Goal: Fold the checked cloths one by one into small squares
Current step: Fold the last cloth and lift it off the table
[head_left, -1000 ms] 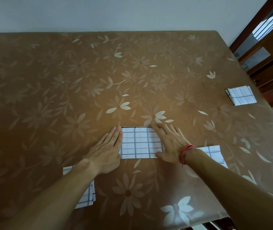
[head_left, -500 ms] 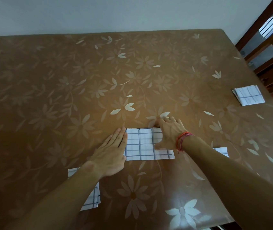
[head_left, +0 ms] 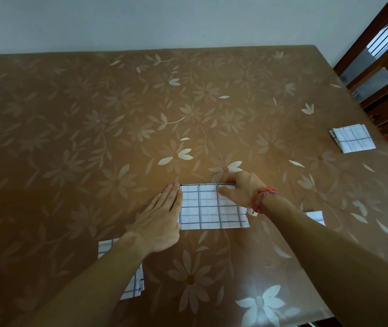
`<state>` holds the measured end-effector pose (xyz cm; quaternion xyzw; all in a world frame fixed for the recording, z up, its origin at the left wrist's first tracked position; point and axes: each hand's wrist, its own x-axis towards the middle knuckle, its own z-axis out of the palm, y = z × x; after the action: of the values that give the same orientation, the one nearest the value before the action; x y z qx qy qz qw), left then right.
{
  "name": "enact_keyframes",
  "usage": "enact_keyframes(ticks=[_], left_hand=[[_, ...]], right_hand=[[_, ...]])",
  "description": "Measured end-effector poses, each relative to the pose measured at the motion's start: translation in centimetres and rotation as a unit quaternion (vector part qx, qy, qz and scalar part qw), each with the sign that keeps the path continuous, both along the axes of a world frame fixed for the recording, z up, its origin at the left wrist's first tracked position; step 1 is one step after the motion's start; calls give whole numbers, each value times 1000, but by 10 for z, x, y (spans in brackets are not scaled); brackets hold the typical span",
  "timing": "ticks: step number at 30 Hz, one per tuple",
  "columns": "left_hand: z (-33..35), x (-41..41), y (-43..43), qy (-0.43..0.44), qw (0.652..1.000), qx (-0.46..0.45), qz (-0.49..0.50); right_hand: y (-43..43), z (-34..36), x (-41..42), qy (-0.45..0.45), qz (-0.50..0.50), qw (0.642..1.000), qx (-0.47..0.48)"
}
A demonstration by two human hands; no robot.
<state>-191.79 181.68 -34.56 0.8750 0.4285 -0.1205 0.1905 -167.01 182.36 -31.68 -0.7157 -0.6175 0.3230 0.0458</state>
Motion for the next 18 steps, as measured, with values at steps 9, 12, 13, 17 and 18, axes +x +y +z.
enact_keyframes(ticks=[9, 12, 13, 17, 18], left_hand=[[9, 3, -3, -120, 990, -18, 71], [9, 3, -10, -147, 987, -9, 70], [8, 3, -13, -152, 986, -5, 65], [3, 8, -32, -183, 982, 34, 33], [2, 10, -37, -191, 980, 41, 29]], right_hand=[[-17, -6, 2, 16, -95, 995, -1], [-28, -6, 3, 51, -162, 985, 10], [-32, -6, 3, 67, -187, 980, 14], [-48, -3, -2, 142, -289, 947, 0], [-52, -1, -5, 168, -322, 932, -15]])
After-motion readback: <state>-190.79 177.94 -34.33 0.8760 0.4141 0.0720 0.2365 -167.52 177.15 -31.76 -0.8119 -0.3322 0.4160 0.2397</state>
